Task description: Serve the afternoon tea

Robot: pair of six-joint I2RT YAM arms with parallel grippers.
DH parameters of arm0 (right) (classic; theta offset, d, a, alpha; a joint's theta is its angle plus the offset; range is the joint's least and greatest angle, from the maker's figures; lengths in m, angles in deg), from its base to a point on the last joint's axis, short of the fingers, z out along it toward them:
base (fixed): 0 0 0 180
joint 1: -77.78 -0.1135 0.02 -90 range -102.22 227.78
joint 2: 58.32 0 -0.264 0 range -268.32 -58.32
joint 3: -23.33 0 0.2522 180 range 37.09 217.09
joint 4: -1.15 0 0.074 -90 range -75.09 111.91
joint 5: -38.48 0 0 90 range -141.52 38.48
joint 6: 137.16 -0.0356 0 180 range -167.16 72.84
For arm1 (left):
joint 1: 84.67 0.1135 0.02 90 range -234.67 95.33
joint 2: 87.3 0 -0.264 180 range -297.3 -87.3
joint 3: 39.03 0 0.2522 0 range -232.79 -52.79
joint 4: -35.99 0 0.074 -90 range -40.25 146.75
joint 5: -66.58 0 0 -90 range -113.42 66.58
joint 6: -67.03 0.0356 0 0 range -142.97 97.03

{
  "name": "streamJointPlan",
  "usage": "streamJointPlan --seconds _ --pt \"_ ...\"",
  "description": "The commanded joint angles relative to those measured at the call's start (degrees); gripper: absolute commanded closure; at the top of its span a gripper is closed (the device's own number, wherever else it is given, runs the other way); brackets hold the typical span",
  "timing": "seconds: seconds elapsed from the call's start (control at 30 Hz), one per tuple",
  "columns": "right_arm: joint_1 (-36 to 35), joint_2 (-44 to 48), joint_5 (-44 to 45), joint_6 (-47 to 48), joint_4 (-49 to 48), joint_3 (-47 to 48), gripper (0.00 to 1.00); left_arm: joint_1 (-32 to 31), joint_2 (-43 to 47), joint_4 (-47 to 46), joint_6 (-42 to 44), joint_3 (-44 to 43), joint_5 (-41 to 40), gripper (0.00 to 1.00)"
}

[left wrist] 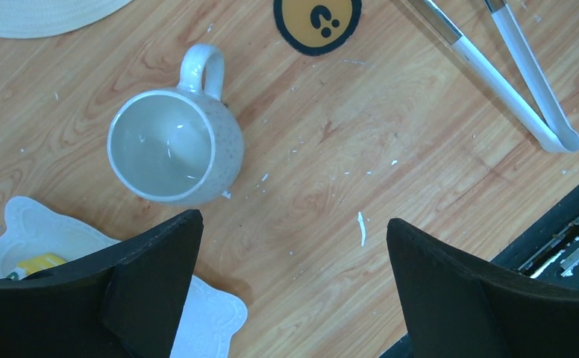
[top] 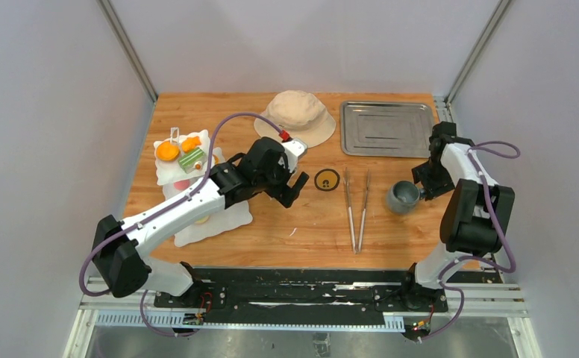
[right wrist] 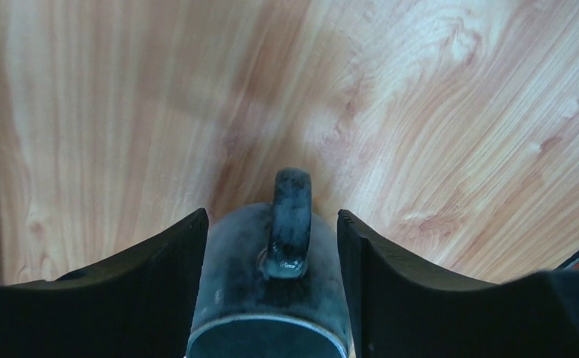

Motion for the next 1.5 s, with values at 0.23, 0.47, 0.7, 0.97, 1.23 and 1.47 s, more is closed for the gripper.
streamJointPlan --seconds 0.23,0.47,0.7,0.97,1.23,1.47 --pt "1.62 -0.15 -0.9 -6.2 2.35 -2.63 0.97 -0.43 1.97 -1.4 0.69 2.45 -1.02 0.02" --pt "2.05 2.57 -0.38 -11.32 16.87 6.35 0.99 -0.43 1.17 0.32 0.4 2.31 -2.01 0.02" --pt "1.34 -8.32 -5.31 -15.61 44.14 30.04 0.99 -0.43 2.35 -0.23 -1.69 1.9 -6.04 0.02" --pt "-6.82 -9.26 -10.34 -24.72 45.16 34.4 0.99 -0.43 4.59 2.08 -1.94 0.26 -7.2 0.02" --pt "-19.22 -12.24 -9.55 -32.47 42.09 39.06 0.99 -0.38 7.55 4.35 -1.51 1.26 -10.7 0.02" --pt "-27.17 -17.75 -6.04 -37.19 37.42 42.06 0.99 -0.42 7.88 6.18 -1.38 1.71 -10.73 0.02"
